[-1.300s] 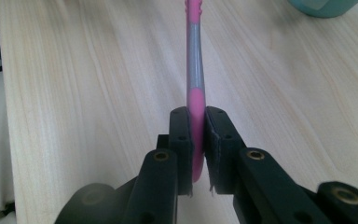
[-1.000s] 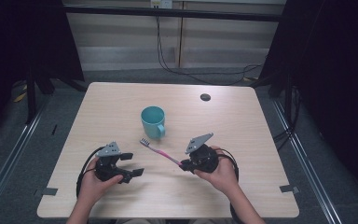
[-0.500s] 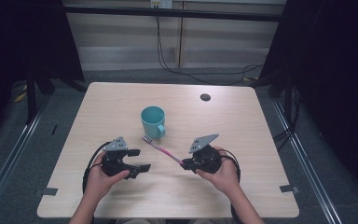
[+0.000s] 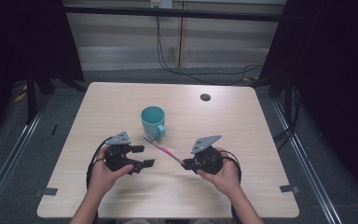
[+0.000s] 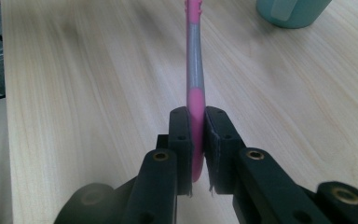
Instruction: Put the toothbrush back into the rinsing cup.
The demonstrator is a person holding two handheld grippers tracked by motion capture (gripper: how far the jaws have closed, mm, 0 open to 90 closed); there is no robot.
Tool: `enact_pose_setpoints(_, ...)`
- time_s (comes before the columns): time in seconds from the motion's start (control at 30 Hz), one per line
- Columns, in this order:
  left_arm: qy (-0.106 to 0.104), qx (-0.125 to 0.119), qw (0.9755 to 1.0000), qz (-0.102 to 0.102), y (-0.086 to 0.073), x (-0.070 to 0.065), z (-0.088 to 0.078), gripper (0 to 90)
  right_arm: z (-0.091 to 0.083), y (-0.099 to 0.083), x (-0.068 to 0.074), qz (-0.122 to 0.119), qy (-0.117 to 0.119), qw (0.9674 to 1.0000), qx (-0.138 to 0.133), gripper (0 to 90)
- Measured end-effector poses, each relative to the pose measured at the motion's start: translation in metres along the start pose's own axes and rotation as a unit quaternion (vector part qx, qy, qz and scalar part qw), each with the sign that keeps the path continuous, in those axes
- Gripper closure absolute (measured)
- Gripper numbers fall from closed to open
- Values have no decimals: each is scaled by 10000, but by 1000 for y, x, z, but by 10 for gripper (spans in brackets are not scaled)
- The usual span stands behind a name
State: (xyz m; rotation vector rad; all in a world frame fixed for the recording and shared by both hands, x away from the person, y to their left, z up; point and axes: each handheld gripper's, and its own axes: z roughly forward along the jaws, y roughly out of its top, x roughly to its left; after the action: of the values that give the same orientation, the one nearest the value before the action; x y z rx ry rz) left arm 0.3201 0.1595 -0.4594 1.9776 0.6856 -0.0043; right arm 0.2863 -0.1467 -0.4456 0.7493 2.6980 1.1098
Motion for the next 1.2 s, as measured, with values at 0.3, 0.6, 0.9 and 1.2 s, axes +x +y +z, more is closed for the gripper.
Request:
enact_pose_setpoints(0.3, -122, 10, 9999, -84, 8, 1, 4, 237, 0, -1, 0, 21, 4, 10000, -85, 821)
enact_pose_setpoints(0.6, -275, -207, 9991, -248, 16, -1, 9, 270, 1, -2, 2, 30, 8, 9999, -115, 821)
enact_pose_setpoints(0.9, -567, -451, 9969, -291, 22, -3, 13, 434, 4, -2, 3, 67, 45, 9998, -160, 821)
enact_pose_setpoints(1.2, -703, -592, 9948, -449, 24, -5, 15, 608, 12, 1, 7, 109, 106, 9997, -207, 821)
